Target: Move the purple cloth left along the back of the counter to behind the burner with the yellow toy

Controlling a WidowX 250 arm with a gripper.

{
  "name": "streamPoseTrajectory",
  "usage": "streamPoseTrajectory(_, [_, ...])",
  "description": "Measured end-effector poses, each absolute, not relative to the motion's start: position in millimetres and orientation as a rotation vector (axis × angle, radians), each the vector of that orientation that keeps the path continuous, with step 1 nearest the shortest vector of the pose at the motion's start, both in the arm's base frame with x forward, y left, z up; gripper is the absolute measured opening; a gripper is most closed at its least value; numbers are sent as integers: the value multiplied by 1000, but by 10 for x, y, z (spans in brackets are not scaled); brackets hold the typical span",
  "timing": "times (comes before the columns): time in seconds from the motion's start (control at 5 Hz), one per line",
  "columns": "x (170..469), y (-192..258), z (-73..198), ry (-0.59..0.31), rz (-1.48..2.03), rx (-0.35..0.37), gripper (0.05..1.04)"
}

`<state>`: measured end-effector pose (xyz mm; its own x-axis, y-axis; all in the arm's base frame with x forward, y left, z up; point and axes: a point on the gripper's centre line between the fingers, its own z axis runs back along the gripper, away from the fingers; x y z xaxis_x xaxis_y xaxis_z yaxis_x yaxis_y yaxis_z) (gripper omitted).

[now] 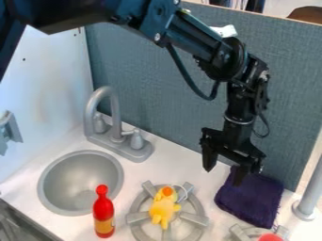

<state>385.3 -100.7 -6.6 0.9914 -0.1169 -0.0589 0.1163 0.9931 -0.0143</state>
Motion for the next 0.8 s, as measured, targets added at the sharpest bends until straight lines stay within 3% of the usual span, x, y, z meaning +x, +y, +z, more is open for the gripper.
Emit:
streamPoseTrajectory(0.2, [3774,-987,-248,108,-113,-1,1001])
streamPoseTrajectory(0.8, [3837,-920,-351,-44,5,22,1001])
